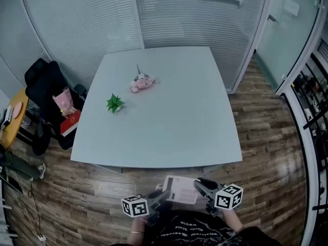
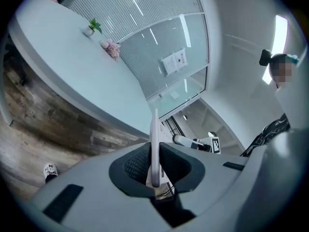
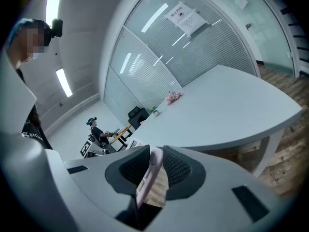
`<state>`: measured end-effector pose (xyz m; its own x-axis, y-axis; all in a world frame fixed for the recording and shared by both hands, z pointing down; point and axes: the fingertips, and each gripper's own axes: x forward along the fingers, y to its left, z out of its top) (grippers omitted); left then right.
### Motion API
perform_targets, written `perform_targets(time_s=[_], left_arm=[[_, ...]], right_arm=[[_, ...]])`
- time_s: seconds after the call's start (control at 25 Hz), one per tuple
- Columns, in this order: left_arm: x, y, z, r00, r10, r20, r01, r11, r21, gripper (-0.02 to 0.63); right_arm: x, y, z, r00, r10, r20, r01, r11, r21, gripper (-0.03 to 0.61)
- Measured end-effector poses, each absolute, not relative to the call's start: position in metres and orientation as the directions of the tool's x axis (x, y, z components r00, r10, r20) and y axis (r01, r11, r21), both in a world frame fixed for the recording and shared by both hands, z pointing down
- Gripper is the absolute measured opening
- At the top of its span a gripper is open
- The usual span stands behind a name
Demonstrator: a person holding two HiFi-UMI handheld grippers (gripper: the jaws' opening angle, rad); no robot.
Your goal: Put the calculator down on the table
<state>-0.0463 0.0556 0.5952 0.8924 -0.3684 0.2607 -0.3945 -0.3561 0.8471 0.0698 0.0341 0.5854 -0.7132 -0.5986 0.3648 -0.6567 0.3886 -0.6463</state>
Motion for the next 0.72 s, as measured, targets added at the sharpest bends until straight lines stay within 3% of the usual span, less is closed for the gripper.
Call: perform_targets(time_s=[0.72], left_arm=[[-0.123, -0.091, 0.589, 0.918, -0.277, 0.283, -0.387, -0.474, 0.791, 0.069]], right_arm=[[-0.006, -0.091, 0.587, -0.627, -0.689, 0.364, -0.706, 0.304, -0.64, 0.095]])
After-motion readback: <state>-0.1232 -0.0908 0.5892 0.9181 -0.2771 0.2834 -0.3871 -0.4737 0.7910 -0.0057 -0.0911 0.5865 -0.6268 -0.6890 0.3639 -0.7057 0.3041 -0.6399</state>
